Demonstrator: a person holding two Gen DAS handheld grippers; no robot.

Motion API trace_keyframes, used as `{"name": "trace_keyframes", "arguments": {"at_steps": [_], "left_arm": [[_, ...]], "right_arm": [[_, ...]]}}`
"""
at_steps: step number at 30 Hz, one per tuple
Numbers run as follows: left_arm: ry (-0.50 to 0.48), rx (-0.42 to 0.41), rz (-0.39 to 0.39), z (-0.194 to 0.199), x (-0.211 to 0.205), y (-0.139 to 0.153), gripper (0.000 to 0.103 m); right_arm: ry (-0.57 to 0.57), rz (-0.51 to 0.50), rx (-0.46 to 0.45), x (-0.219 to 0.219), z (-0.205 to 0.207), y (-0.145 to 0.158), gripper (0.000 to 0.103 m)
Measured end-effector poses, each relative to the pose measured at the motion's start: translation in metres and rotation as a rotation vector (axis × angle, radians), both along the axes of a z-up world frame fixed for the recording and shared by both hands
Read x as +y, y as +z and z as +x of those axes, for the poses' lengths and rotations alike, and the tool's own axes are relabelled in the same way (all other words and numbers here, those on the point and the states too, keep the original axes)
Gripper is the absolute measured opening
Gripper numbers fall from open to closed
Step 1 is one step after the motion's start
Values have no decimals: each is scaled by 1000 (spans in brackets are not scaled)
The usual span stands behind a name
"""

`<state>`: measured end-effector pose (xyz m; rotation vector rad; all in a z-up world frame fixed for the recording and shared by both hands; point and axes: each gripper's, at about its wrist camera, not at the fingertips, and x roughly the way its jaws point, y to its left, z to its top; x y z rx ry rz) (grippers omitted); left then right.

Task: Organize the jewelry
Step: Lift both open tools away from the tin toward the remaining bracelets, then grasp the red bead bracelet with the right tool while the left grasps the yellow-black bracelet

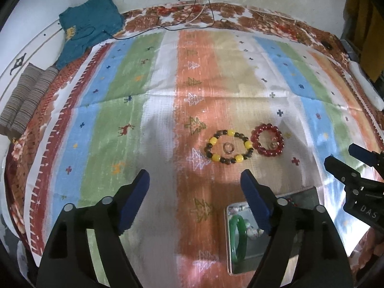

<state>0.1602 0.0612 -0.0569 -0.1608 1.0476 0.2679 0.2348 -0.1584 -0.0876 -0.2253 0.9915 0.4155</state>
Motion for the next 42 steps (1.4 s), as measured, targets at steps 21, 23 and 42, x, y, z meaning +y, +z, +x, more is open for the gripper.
{"name": "trace_keyframes", "arguments": {"at_steps": [21, 23, 42], "left_arm": [[-23, 107, 42, 49, 15, -43, 83], [-20, 112, 36, 52, 18, -46, 83], [-40, 154, -22, 76, 28, -75, 83]], "right_arm": [[-30, -34, 64, 15, 47, -26, 77], [-25, -35, 63, 18, 50, -27, 77], [-3, -90, 108, 36, 75, -55, 77]]}}
